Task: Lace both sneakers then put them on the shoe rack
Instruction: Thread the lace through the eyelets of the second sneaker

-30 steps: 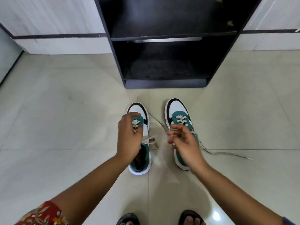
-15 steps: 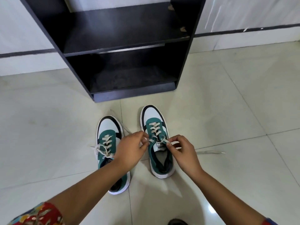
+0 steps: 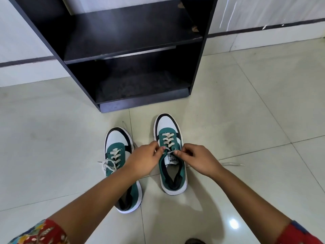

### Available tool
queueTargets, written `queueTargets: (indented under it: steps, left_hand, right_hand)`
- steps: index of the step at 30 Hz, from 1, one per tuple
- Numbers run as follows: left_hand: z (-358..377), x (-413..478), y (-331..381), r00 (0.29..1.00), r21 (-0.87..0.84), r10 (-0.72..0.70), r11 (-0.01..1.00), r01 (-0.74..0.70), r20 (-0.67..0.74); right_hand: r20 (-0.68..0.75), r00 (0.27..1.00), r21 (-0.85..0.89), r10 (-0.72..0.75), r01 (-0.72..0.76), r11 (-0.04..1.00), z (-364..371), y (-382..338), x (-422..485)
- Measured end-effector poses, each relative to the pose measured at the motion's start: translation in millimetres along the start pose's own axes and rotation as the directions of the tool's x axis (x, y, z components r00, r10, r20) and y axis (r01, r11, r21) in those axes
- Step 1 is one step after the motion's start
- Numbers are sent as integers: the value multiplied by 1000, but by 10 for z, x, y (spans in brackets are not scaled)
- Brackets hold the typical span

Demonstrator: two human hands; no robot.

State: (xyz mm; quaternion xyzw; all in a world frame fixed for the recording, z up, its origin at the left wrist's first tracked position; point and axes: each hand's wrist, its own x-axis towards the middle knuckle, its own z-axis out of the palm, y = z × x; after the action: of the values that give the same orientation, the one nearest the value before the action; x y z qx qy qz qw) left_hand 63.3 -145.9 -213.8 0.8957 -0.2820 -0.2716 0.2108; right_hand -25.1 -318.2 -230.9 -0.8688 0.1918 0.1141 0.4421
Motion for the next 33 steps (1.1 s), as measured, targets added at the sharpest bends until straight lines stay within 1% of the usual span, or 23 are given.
queueTargets:
  steps: [1,2,3,5,6,7,8,10,12,14,17,20,23,25,27,29,30,31,32,33]
  left_hand:
    - [4,16,-7,999,7,-2,1000,1,36]
    - [3,29,-24,999,-2,4,1000,-4,53]
    - [-7,33,-41,998,-12,19,1000,-18,54]
    - [-46,33,-90,999,-48,33,998,-32,28]
    - [-73,35,-123,1000,-80,27,996,-26,5]
    - [-95,36,-157,1000,-98,9,995,-11,-20]
    - [-109,36,-193,999,-98,-13,995,9,-40]
    - [-109,41,-269,997,-53,-40,998,37,-65]
    - [-72,16,-329,995,29,-40,999,43,-95]
    - [-23,-34,-372,987,84,-31,996,44,-156]
    - [34,-80,-436,972,116,-38,991,67,-232]
    - [44,-71,-468,968,103,-40,992,67,-248]
    - [71,-70,-477,969,228,44,974,13,-244]
    - [76,-65,-482,972,307,70,952,2,-224]
    - [78,-62,-454,957,346,111,938,-11,-269]
    - [80,-110,-346,904,275,150,961,-38,-400]
    - [90,-152,-280,887,201,144,978,-59,-440]
    - [111,-209,-216,894,86,99,994,-68,-437]
    - [149,-262,-168,920,-63,12,997,-40,-391]
    - [185,-302,-129,947,-215,-85,976,17,-309]
  right_hand:
    - [44,999,9,-9,9,1000,5,-5,23]
    - [81,997,84,-19,12,996,17,-9,43]
    - [102,995,204,-17,-4,979,26,-16,55]
    - [91,995,427,50,-84,900,6,-7,75]
    - [80,992,494,99,-125,860,-18,8,74]
    - [70,988,522,139,-155,839,-44,35,65]
    - [61,985,517,163,-171,839,-69,67,51]
    - [40,982,473,183,-180,862,-111,128,29]
    - [21,980,433,200,-190,881,-129,182,9]
    - [19,977,412,211,-200,889,-126,202,-3]
    - [29,978,368,205,-202,908,-142,198,-5]
    - [24,979,346,204,-200,917,-198,217,-3]
    - [3,978,342,206,-195,919,-160,228,-47]
    - [-48,985,259,165,-147,955,-77,206,-85]
    - [-126,991,46,53,-47,998,-20,205,-111]
    - [-264,962,-212,-69,11,977,-14,187,-145]
    - [-332,936,-273,-120,27,962,-27,156,-178]
    - [-374,915,-298,-153,38,954,-29,133,-213]
    - [-377,912,-320,-162,36,947,-14,111,-246]
    - [-339,931,-328,-132,14,945,30,90,-277]
